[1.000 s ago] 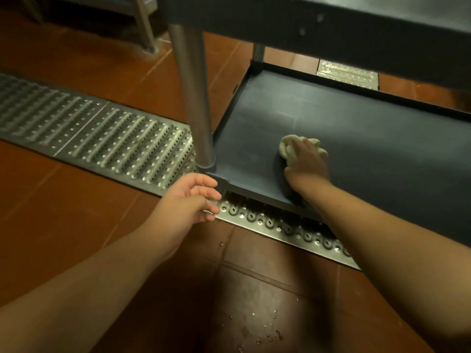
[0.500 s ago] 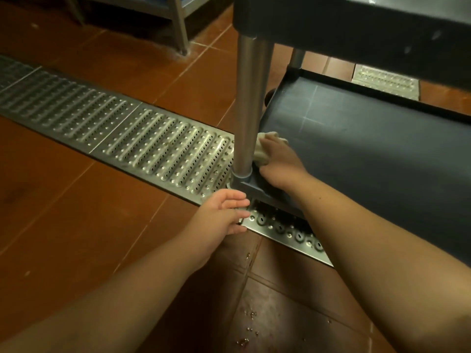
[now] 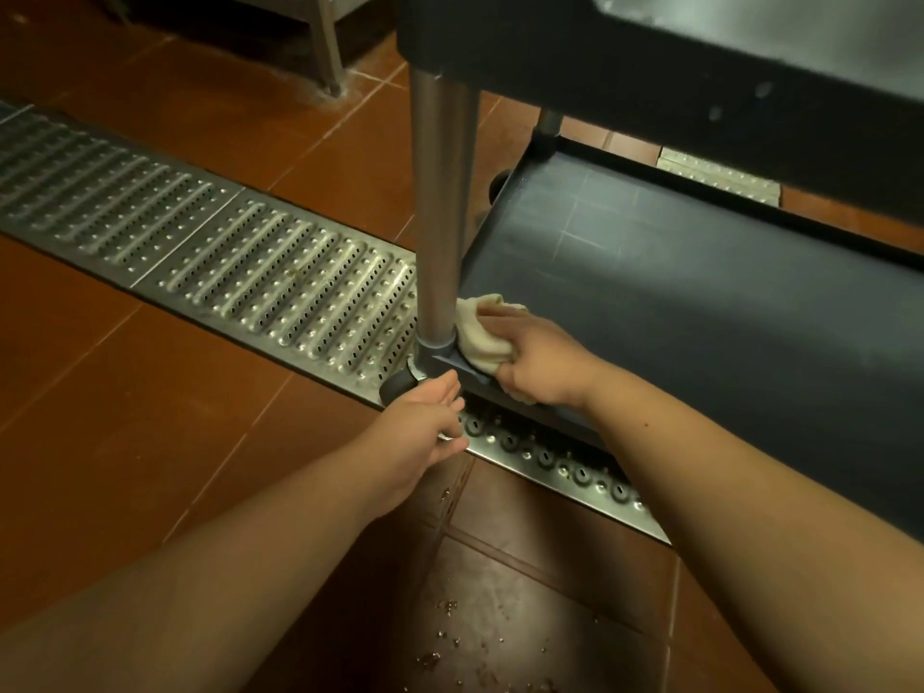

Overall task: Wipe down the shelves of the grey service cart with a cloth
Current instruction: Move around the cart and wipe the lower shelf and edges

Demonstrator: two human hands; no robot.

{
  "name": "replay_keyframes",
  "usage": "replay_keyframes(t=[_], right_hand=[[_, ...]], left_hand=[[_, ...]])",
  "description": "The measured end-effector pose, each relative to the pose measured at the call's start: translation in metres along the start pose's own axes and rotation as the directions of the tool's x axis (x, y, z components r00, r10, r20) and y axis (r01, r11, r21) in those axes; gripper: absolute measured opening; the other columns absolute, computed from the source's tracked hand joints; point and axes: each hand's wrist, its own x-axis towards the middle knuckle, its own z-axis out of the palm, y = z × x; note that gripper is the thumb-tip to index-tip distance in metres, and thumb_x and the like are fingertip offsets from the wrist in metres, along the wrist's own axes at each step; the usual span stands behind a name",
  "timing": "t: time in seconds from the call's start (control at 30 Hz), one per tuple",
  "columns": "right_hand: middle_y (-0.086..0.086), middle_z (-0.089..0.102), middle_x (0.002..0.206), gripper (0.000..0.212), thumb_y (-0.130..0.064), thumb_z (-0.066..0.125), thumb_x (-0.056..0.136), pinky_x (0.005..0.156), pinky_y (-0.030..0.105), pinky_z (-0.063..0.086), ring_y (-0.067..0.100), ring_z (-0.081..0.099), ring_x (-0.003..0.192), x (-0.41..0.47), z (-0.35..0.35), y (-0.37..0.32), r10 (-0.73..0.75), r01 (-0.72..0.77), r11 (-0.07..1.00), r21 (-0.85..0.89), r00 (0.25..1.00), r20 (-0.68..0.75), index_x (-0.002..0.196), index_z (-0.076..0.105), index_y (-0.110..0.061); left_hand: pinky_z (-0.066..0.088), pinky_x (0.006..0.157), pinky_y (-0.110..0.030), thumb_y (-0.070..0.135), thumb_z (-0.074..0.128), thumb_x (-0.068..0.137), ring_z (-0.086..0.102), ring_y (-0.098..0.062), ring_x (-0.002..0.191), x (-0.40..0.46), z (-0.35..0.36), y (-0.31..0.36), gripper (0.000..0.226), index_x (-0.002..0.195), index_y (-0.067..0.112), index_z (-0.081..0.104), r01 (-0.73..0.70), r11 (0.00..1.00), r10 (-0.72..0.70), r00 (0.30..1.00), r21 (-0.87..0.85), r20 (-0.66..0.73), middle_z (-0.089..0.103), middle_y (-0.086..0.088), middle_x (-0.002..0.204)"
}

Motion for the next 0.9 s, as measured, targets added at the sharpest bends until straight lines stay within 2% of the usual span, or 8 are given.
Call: replay_keyframes(t=[0.17, 0.3, 0.43, 0.6, 0.67, 0.73, 0.8, 0.9], right_hand=[[-0.012, 0.059, 0.137, 0.047, -0.024, 0.066, 0.086, 0.103, 0.029, 0.042, 0.01, 0.053, 0.123, -0.027, -0.014, 0.008, -0.059, 0.064, 0.997, -0.038, 0.991, 0.123, 0.13, 0.061, -0.037], [-0.011, 0.065, 0.125, 0.032, -0.026, 0.063, 0.088, 0.099, 0.037, 0.047, 0.013, 0.059, 0.114, -0.047, -0.024, 0.024, -0.071, 0.079, 0.995, -0.057, 0.988, 0.135, 0.119, 0.066, -0.035], [-0.018, 0.062, 0.128, 0.038, -0.03, 0.059, 0.086, 0.098, 0.025, 0.042, 0.008, 0.057, 0.115, -0.072, -0.038, 0.049, -0.011, 0.023, 0.996, -0.089, 0.992, 0.124, 0.122, 0.062, -0.04], [-0.016, 0.068, 0.113, 0.032, -0.042, 0.052, 0.089, 0.094, 0.026, 0.043, 0.004, 0.061, 0.105, -0.112, -0.059, 0.079, 0.111, -0.118, 0.992, 0.034, 0.979, 0.17, 0.116, 0.066, -0.033], [-0.009, 0.067, 0.112, 0.032, -0.031, 0.057, 0.093, 0.092, 0.026, 0.042, 0.005, 0.057, 0.097, -0.127, -0.07, 0.094, 0.173, -0.186, 0.982, 0.042, 0.961, 0.215, 0.122, 0.067, -0.025], [-0.012, 0.056, 0.114, 0.048, -0.009, 0.062, 0.089, 0.093, 0.02, 0.04, 0.005, 0.049, 0.1, -0.141, -0.079, 0.11, 0.197, -0.196, 0.98, -0.028, 0.951, 0.239, 0.134, 0.06, -0.025], [-0.011, 0.054, 0.11, 0.049, -0.006, 0.062, 0.089, 0.08, 0.012, 0.042, 0.007, 0.05, 0.095, -0.159, -0.087, 0.124, 0.212, -0.221, 0.975, 0.009, 0.947, 0.243, 0.134, 0.06, -0.024], [-0.009, 0.062, 0.085, 0.026, -0.023, 0.055, 0.092, 0.054, 0.019, 0.043, 0.008, 0.055, 0.064, -0.187, -0.096, 0.144, 0.243, -0.276, 0.954, 0.115, 0.94, 0.24, 0.113, 0.07, -0.027]], left_hand=[[0.049, 0.099, -0.041, -0.014, 0.037, 0.086, 0.038, -0.017, 0.138, 0.001, 0.017, 0.002, 0.073, 0.151, 0.017, 0.026, 0.018, 1.0, -0.018, 1.0, 0.015, -0.012, 0.028, 0.002, 0.157], [0.052, 0.094, -0.039, -0.006, 0.045, 0.088, 0.042, -0.017, 0.135, -0.003, 0.04, -0.003, 0.069, 0.15, 0.02, 0.028, 0.054, 0.992, -0.056, 0.998, 0.11, 0.012, 0.032, 0.002, 0.156], [0.055, 0.083, -0.033, -0.004, 0.048, 0.088, 0.047, -0.019, 0.13, -0.011, 0.069, -0.008, 0.068, 0.15, 0.017, 0.029, 0.088, 0.978, -0.095, 0.995, 0.19, 0.028, 0.033, -0.002, 0.155], [0.055, 0.09, -0.039, -0.001, 0.045, 0.091, 0.059, -0.018, 0.115, -0.015, 0.097, -0.011, 0.063, 0.15, 0.016, 0.029, 0.097, 0.969, -0.113, 0.992, 0.226, 0.061, 0.042, -0.001, 0.149], [0.056, 0.087, -0.039, 0.001, 0.047, 0.091, 0.063, -0.018, 0.11, -0.012, 0.111, -0.01, 0.058, 0.146, 0.017, 0.038, 0.084, 0.969, -0.107, 0.99, 0.232, 0.089, 0.051, -0.001, 0.141], [0.057, 0.087, -0.039, 0.005, 0.05, 0.092, 0.065, -0.019, 0.107, -0.011, 0.13, -0.008, 0.05, 0.141, 0.016, 0.045, 0.073, 0.967, -0.102, 0.989, 0.244, 0.111, 0.059, -0.002, 0.129], [0.057, 0.087, -0.04, 0.007, 0.05, 0.093, 0.066, -0.019, 0.106, -0.011, 0.151, -0.008, 0.044, 0.136, 0.015, 0.049, 0.06, 0.965, -0.094, 0.988, 0.254, 0.124, 0.061, -0.002, 0.123], [0.057, 0.087, -0.039, 0.009, 0.05, 0.094, 0.067, -0.018, 0.105, -0.014, 0.183, -0.011, 0.037, 0.13, 0.017, 0.054, 0.05, 0.96, -0.098, 0.982, 0.276, 0.164, 0.065, 0.001, 0.119]])
